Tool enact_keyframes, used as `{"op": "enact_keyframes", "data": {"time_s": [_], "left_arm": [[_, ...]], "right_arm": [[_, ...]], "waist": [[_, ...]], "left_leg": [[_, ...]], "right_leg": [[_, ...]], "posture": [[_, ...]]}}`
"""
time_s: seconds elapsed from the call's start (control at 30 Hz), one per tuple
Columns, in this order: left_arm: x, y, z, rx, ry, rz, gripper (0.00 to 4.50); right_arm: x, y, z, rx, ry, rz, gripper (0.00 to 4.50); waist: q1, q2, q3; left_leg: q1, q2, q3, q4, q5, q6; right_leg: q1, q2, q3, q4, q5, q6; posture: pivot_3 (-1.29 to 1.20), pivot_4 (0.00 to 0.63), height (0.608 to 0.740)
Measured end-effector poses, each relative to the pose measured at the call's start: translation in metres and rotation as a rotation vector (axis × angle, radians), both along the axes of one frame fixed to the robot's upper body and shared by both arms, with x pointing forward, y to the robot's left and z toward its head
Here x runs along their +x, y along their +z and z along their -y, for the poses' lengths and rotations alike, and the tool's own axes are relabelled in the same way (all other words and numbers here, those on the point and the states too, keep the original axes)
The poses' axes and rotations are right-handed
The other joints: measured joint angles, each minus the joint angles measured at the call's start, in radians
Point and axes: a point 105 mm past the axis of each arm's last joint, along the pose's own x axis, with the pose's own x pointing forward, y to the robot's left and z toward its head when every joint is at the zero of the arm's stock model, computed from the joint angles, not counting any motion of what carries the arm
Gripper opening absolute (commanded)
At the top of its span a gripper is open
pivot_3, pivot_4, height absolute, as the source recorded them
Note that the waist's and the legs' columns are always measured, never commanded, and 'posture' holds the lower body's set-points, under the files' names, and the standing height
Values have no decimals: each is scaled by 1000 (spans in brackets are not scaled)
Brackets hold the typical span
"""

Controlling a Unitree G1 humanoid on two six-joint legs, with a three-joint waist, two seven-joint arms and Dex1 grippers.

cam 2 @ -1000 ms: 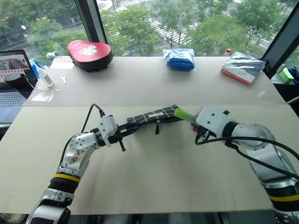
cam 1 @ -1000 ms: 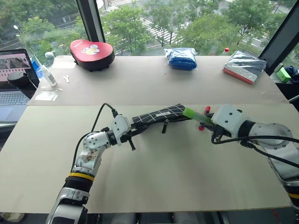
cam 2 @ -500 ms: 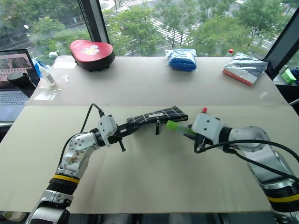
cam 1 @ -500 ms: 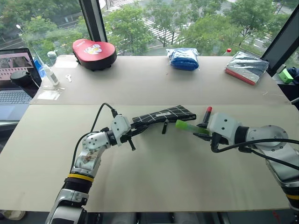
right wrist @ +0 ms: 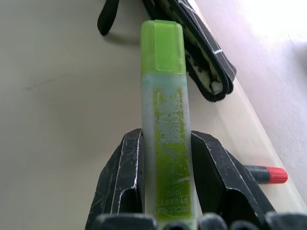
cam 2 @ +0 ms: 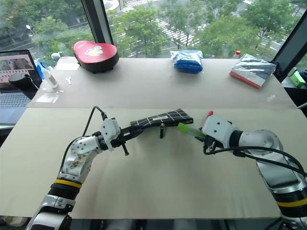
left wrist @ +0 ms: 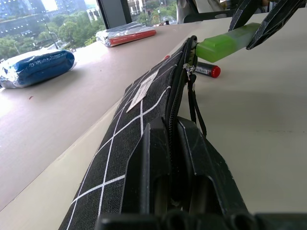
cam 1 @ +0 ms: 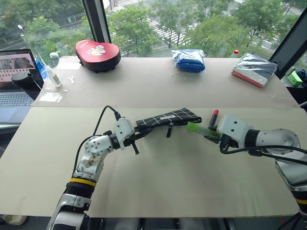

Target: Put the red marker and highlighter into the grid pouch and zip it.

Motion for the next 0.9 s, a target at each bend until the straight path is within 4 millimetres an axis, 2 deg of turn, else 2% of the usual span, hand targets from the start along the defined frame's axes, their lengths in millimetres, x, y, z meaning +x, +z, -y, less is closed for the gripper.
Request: {"op": "enact_keyframes", "data": {"time_s": [0.37, 0.9], "left_arm": [[0, 0, 1, 3, -7, 0, 0], [-2, -1, 0, 15, -20, -3, 0]], "right_arm": [[11, 3, -4, -21, 3, 23, 1009], [0, 0, -2, 60, 18, -66, 1009]], "waist": [[0, 0, 0], [1, 0, 0]], "left_leg": [[0, 0, 0, 0, 0, 0], [0, 0, 0, 0, 0, 0]], "right_leg": [[0, 0, 0, 0, 0, 0], [0, 0, 0, 0, 0, 0]], "posture": [[0, 150, 740], [0, 150, 740]]}}
